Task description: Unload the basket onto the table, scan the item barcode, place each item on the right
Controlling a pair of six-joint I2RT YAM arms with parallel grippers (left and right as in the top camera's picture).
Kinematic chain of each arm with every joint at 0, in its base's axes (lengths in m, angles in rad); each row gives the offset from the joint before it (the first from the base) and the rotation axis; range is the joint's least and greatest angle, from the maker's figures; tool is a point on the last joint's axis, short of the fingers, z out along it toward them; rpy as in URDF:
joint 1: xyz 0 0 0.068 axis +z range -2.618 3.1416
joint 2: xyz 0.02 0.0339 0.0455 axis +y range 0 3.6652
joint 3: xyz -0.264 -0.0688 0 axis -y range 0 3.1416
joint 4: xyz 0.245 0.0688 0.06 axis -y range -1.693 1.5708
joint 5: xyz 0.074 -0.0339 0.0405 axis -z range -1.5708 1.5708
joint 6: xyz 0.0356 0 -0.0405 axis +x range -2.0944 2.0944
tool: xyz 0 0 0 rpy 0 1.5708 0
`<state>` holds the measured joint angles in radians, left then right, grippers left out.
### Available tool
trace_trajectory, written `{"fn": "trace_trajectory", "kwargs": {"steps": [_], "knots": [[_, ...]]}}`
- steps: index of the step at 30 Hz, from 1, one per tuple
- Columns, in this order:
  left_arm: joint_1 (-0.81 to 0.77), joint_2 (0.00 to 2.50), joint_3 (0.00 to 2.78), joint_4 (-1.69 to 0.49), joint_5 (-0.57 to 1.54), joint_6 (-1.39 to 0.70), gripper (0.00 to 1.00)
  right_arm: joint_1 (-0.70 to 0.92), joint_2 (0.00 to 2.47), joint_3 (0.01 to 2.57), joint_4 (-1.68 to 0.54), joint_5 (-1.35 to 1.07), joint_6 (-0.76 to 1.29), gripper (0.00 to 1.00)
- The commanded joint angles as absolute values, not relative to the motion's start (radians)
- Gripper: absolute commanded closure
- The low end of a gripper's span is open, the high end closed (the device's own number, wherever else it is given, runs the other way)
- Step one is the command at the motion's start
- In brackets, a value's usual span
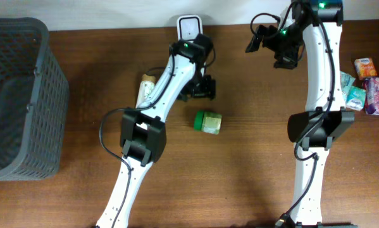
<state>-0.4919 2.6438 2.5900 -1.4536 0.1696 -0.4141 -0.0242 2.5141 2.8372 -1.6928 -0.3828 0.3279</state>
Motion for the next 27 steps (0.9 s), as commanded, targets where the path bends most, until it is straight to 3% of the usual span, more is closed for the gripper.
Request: {"fn": "trace_trajectory", "kwargs": {"steps": [1,2,4,6,9,13,21,27], "knots": [[-0.436,2.637,2.777,-1.577,0.16,-0.414,0.01,-0.024,2.492,2.754,-1.699,-0.353,0.291,0.01],[-0.421,2.637,2.805,-1.656,0.164,-0.413,0.01,-0.025,2.492,2.724,-1.699,-0.354,0.284,0.01],[-0.41,2.637,2.754,-1.689,0.391,-0.226,0.01,-0.024,2.492,2.685,-1.699,-0.363,0.278,0.01],[-0.402,2.637,2.729,-1.689,0.356,-0.231,0.01,-0.019,2.49,2.681,-1.699,-0.445,0.189,0.01],[-0.291,2.6,2.733,-1.689,0.269,-0.265,0.01,0.02,2.425,2.682,-1.699,-0.385,0.279,0.01],[-0.165,2.558,2.733,-1.689,0.432,-0.223,0.01,0.123,2.391,2.674,-1.699,-0.297,0.165,0.01],[-0.101,2.558,2.733,-1.689,0.147,-0.249,0.01,0.355,2.366,2.489,-1.699,-0.019,0.462,0.0],[-0.035,2.558,2.733,-1.689,0.099,-0.249,0.01,0.379,2.223,2.376,-1.699,-0.016,0.603,0.01]]}}
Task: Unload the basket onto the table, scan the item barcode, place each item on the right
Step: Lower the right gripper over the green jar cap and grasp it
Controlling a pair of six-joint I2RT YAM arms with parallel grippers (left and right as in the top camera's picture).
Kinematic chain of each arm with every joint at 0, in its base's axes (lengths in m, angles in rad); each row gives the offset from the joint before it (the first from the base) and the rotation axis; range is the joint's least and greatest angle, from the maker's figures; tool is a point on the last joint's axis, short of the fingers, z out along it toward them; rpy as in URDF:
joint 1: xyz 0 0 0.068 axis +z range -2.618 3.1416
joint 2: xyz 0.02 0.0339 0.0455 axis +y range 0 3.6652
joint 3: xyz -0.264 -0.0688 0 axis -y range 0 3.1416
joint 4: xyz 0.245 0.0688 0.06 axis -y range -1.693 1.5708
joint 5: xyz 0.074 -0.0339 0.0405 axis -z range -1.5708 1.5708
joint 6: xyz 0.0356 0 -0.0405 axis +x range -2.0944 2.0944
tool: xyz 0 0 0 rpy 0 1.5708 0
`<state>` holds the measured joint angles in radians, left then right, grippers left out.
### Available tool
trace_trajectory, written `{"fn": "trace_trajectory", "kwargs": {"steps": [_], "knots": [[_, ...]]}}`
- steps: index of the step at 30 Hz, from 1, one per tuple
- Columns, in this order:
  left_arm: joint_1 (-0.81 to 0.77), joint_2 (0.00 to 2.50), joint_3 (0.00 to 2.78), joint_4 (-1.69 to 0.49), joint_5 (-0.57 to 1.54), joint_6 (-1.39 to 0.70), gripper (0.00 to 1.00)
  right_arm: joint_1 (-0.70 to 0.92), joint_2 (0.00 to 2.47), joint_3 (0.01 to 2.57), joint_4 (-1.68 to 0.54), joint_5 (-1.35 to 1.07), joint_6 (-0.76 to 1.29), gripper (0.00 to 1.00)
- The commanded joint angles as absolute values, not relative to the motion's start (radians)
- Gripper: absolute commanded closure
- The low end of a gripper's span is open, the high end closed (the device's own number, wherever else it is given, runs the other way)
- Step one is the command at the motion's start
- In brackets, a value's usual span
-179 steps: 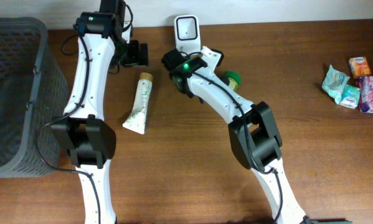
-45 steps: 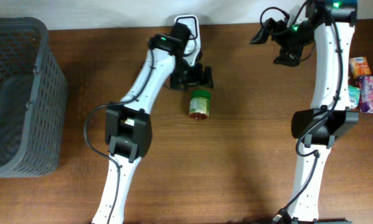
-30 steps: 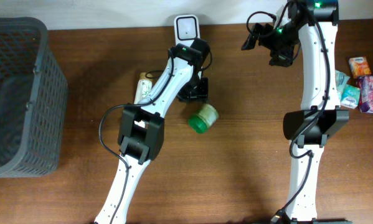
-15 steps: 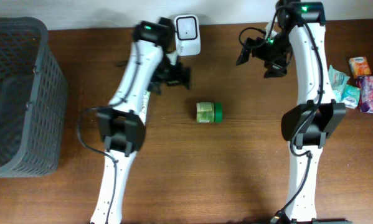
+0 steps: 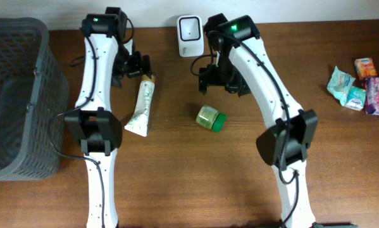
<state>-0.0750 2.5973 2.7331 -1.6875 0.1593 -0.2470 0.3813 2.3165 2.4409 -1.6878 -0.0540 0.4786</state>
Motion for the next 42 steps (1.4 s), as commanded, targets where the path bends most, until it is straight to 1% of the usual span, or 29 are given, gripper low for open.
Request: {"fn": "trace_trajectory", "kwargs": {"steps": [1,2,4,9,11,15,17,21,26,34,35,36,39,40,42], "knots": [[-0.021,2.558,2.733,-1.689,0.083,-0.249,0.01,0.379,2.223,2.346,-1.699,-0.028,0.643,0.01],[-0.009,2.558,2.733,-1.689,0.056,-0.249,0.01,0.38,2.223,2.3,-1.694,-0.062,0.699,0.01],[0.019,2.558,2.733,-1.688,0.026,-0.249,0.01,0.395,2.223,2.218,-1.628,-0.175,0.708,0.01],[0.032,2.558,2.733,-1.688,0.026,-0.249,0.01,0.438,2.225,2.112,-1.536,-0.171,0.722,0.01],[0.032,2.558,2.733,-1.688,0.026,-0.249,0.01,0.443,2.228,2.074,-1.48,-0.153,0.768,0.0],[0.028,2.558,2.733,-1.688,0.026,-0.249,0.01,0.484,2.232,2.071,-1.476,0.009,0.919,0.0],[0.029,2.558,2.733,-1.688,0.026,-0.249,0.01,0.51,2.245,2.068,-1.475,0.039,0.98,0.0],[0.027,2.558,2.733,-1.688,0.026,-0.249,0.01,0.529,2.28,2.068,-1.446,0.043,1.015,0.01],[0.027,2.558,2.733,-1.688,0.026,-0.249,0.01,0.497,2.297,2.058,-1.441,0.009,0.981,0.01],[0.027,2.558,2.733,-1.688,0.026,-0.249,0.01,0.49,2.297,1.911,-1.34,0.001,0.964,0.01],[0.027,2.558,2.733,-1.688,0.026,-0.249,0.01,0.49,2.297,1.912,-1.327,0.001,0.944,0.02],[0.027,2.558,2.733,-1.688,0.026,-0.249,0.01,0.489,2.297,1.916,-1.325,0.001,0.919,0.09],[0.027,2.558,2.733,-1.688,0.026,-0.249,0.01,0.479,2.296,1.929,-1.324,0.001,0.816,0.22],[0.027,2.558,2.733,-1.688,0.026,-0.249,0.01,0.467,2.295,1.96,-1.341,0.024,0.747,0.26],[0.027,2.558,2.733,-1.688,0.026,-0.249,0.01,0.458,2.295,2.033,-1.42,0.155,0.732,0.27]]}}
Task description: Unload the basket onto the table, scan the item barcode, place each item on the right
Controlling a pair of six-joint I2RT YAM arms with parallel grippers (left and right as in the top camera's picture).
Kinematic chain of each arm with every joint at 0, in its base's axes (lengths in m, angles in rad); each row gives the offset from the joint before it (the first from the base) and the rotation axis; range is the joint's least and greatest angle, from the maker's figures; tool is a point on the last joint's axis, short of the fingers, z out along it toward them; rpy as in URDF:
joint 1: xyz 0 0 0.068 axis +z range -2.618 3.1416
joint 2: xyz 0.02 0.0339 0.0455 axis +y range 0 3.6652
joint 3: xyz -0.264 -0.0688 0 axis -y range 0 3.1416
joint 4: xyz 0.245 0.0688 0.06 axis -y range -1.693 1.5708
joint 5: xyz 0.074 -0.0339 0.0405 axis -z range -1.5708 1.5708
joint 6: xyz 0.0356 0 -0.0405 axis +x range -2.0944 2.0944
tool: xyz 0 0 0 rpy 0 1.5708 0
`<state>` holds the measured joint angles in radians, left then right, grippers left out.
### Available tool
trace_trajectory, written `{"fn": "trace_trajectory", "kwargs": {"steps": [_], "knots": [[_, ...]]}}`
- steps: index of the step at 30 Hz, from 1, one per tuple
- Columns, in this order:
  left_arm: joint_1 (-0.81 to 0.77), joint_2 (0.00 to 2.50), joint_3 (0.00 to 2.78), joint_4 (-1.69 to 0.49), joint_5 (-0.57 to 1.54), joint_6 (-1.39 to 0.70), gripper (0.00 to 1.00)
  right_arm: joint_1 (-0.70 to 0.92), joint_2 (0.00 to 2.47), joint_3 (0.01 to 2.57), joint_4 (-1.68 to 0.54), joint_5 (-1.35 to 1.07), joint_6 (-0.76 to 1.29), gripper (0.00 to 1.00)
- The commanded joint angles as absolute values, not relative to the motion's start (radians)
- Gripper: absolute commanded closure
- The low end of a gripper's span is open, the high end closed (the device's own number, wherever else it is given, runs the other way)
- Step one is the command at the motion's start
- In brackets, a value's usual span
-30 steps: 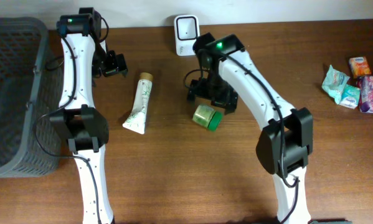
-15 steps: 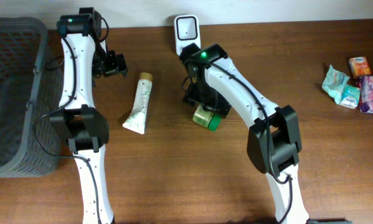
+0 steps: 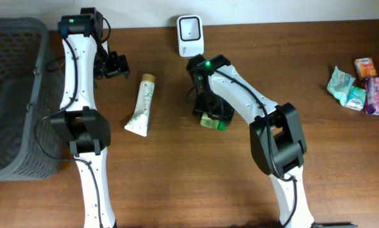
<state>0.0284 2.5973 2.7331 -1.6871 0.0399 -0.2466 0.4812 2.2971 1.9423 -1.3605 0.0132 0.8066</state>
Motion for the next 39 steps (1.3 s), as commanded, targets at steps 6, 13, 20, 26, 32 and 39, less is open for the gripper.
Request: {"fn": "trace_trajectory", "kwargs": {"steps": [6,13,20,26,32,39], "knots": [[0.027,2.558,2.733,-1.688,0.026,-0.249,0.01,0.464,2.297,2.093,-1.573,0.64,0.727,0.31],[0.027,2.558,2.733,-1.688,0.026,-0.249,0.01,0.463,2.298,1.87,-1.514,0.9,0.797,0.3],[0.027,2.558,2.733,-1.688,0.026,-0.249,0.01,0.463,2.298,1.683,-1.387,0.894,0.789,0.23],[0.027,2.558,2.733,-1.688,0.026,-0.249,0.01,0.511,2.297,1.69,-1.364,0.86,0.704,0.01],[0.028,2.558,2.733,-1.688,0.026,-0.249,0.01,0.458,2.297,1.914,-1.497,0.7,0.681,0.01],[0.027,2.558,2.733,-1.688,0.026,-0.249,0.01,0.121,2.242,2.492,-1.699,-0.242,0.225,0.01]]}}
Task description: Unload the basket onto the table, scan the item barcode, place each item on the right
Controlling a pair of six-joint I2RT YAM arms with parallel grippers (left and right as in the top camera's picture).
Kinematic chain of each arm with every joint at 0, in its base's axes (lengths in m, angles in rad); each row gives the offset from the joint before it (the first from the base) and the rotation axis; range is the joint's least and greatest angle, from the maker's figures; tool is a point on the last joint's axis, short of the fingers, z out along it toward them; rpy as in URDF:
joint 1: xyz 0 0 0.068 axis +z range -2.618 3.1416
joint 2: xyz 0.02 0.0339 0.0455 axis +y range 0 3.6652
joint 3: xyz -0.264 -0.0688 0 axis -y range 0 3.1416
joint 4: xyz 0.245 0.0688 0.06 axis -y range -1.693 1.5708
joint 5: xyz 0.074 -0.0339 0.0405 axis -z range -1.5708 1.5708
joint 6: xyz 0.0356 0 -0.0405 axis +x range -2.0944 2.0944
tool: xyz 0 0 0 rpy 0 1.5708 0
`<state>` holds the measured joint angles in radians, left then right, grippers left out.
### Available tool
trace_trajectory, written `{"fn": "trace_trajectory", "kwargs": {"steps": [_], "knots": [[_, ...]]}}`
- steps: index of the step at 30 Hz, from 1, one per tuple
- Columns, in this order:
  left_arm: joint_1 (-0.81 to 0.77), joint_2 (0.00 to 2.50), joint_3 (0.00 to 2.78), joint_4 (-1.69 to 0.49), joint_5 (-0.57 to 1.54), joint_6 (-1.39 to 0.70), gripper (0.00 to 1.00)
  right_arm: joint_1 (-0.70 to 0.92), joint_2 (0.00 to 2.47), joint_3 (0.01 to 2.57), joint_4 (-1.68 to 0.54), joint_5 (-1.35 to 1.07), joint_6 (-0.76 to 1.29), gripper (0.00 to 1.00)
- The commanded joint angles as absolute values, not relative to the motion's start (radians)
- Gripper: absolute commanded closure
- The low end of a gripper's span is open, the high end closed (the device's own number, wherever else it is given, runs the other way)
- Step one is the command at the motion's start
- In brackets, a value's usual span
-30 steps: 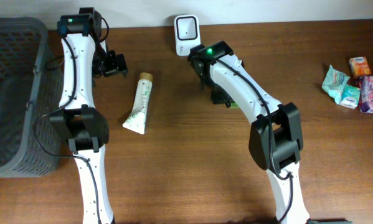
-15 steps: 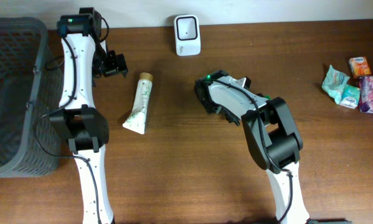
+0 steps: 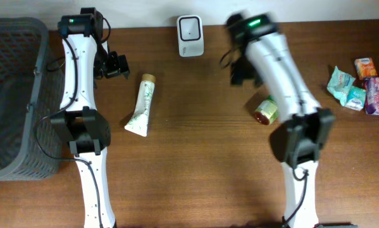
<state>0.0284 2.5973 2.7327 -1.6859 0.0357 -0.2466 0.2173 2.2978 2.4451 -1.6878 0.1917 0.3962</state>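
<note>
The white barcode scanner (image 3: 190, 27) stands at the table's back edge. A small jar with a green lid (image 3: 266, 110) is to its right, tilted and raised, showing its brownish end. My right gripper (image 3: 269, 105) is shut on the jar, and the blurred right arm hides its fingers. A cream tube (image 3: 142, 105) with green print lies flat on the wood left of centre. My left gripper (image 3: 117, 66) hangs open at the back left, just left of the tube's cap, with nothing in it.
A dark grey mesh basket (image 3: 24, 38) fills the left edge. Several small packets (image 3: 360, 82) lie at the far right edge. The right arm's upper link slants across the area between the scanner and the packets.
The right gripper was down on the jar near the table's centre. It now holds the jar raised and tilted farther right. The left arm and the tube have not moved.
First the left arm reached over the tube near the scanner while the right arm stood high at the back. Then the tube lay flat with the left gripper at its cap and the right gripper above the jar. The left arm drew back, and the right gripper took the jar.
</note>
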Motion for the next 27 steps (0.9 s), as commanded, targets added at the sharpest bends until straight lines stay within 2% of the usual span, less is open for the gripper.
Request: {"fn": "trace_trajectory", "kwargs": {"steps": [1,3,6,7,14,22,24,27], "knots": [[0.027,2.558,2.733,-1.688,0.026,-0.249,0.01,0.064,2.231,2.492,-1.699,-0.263,0.193,0.01],[0.027,2.558,2.733,-1.688,0.026,-0.249,0.01,-0.034,2.234,2.47,-1.699,-0.214,0.187,0.01],[0.027,2.558,2.733,-1.688,0.026,-0.249,0.01,-0.132,2.234,2.38,-1.689,-0.23,-0.066,0.01],[0.027,2.558,2.733,-1.688,0.026,-0.249,0.01,-0.163,2.234,2.327,-1.645,-0.263,-0.08,0.02],[0.027,2.558,2.733,-1.688,0.026,-0.249,0.01,-0.168,2.234,1.993,-1.449,-0.363,-0.52,0.02],[0.027,2.558,2.733,-1.688,0.026,-0.249,0.01,-0.163,2.234,1.848,-1.291,-0.352,-0.542,0.01],[0.027,2.558,2.733,-1.688,0.026,-0.249,0.01,-0.164,2.236,1.829,-1.244,-0.352,-0.415,0.01],[0.027,2.558,2.733,-1.688,0.026,-0.249,0.01,-0.164,2.236,1.829,-1.23,-0.352,-0.097,0.01]]}}
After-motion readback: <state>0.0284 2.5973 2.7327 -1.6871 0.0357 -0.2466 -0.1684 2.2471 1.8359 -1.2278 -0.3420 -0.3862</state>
